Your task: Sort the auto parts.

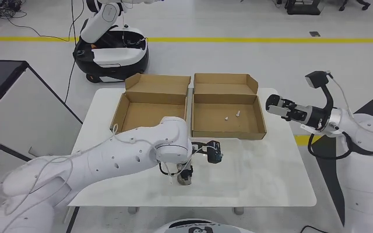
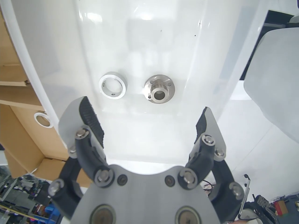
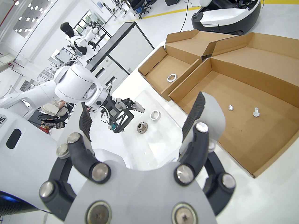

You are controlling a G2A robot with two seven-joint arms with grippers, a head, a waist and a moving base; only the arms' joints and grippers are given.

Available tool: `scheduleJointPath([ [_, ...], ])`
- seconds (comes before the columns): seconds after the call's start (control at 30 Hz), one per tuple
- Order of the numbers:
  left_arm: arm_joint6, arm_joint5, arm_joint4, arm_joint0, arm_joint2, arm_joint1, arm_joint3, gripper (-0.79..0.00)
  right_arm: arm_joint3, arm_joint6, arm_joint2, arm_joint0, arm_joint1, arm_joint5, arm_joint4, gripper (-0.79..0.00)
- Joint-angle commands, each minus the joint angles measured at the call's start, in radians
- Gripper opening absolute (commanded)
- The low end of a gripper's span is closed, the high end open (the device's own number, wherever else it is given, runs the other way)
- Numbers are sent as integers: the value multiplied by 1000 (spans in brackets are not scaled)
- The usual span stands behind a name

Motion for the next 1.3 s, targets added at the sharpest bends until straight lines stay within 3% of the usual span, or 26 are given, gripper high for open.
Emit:
scheduleJointPath([
  [0.0, -3, -8, 3, 6, 4, -2, 11, 0, 0, 0, 0, 0, 0, 0, 0, 0],
  [0.13, -4, -10, 11, 13, 16, -6, 25, -15, 0, 0, 0, 0, 0, 0, 0, 0],
  [0.27, -2, -12, 4, 12, 33, -11, 40, -209, 0, 0, 0, 0, 0, 0, 0, 0],
  [0.4, -4, -10, -11, 7, 53, -16, 59, -320, 0, 0, 0, 0, 0, 0, 0, 0],
  [0.9, -8, -6, -29, 25, 72, -30, 108, -360, 0, 0, 0, 0, 0, 0, 0, 0],
  [1.27, -13, -1, 19, 43, 72, -58, 153, -480, 0, 0, 0, 0, 0, 0, 0, 0],
])
